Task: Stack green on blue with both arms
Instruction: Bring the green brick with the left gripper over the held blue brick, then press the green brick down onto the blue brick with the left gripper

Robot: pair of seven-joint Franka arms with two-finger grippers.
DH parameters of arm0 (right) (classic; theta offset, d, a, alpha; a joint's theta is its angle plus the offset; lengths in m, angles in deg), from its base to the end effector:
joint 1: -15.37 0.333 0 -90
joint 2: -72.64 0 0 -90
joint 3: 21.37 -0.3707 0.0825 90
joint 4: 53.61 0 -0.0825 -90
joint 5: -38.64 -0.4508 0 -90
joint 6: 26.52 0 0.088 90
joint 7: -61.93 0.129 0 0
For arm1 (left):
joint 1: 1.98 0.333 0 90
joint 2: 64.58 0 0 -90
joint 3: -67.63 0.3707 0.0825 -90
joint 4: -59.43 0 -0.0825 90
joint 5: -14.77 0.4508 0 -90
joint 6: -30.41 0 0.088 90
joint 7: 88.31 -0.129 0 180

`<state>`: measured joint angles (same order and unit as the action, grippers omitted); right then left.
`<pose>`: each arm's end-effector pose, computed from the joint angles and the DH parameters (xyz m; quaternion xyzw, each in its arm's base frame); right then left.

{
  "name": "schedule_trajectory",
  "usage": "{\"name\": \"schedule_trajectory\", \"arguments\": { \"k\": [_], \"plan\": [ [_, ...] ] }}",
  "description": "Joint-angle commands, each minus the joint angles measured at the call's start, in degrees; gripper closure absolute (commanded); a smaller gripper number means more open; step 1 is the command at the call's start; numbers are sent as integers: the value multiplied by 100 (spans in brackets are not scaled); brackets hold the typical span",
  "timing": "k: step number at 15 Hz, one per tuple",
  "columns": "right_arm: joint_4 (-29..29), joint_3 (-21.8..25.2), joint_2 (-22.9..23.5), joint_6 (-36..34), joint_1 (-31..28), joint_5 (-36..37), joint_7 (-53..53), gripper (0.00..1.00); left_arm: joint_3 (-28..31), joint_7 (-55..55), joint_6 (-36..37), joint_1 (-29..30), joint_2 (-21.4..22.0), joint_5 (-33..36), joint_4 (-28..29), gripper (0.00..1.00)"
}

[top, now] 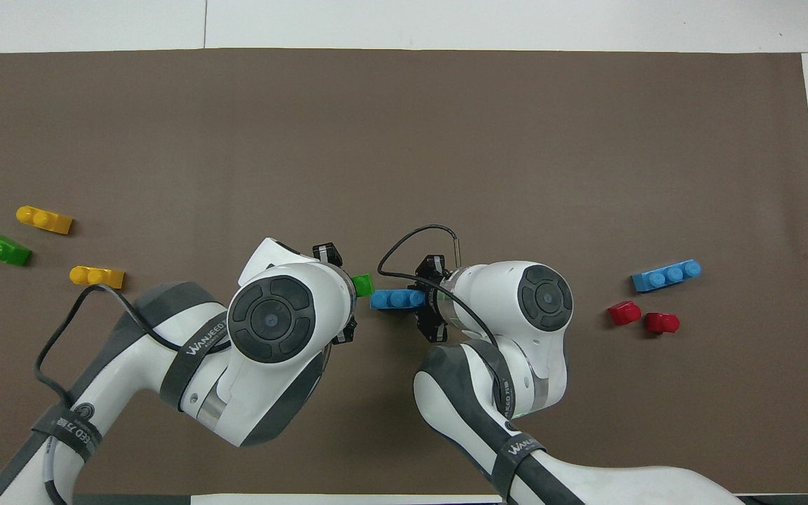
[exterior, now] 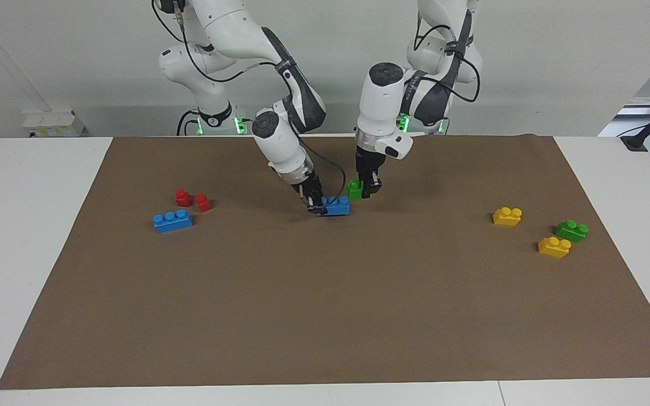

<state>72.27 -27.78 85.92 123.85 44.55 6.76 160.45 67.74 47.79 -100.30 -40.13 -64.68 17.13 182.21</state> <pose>0.5187 0.3624 0.2778 -0.6957 0.6917 0.1214 0.1512 0.4825 -0.3754 0.4123 0.6633 0.7450 0.0200 0.0673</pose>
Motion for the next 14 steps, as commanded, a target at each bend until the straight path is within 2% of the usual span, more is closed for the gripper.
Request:
{"name": "schedule_trajectory", "arguments": {
  "k": [1, 9, 11, 14],
  "plan": [
    [60, -10, 35, 247, 35, -143, -69, 100, 85, 135, -287, -236, 239, 124, 377, 100],
    [69, -10, 105, 335, 44, -178, -69, 100, 85, 170, -788, -448, 133, 133, 615, 100],
    [69, -10, 105, 335, 44, -178, -69, 100, 85, 232, -902, -483, -86, 176, 571, 100],
    [104, -10, 105, 344, 44, -178, -78, 100, 85, 355, -1017, -536, -148, 203, 571, 100]
  ]
}}
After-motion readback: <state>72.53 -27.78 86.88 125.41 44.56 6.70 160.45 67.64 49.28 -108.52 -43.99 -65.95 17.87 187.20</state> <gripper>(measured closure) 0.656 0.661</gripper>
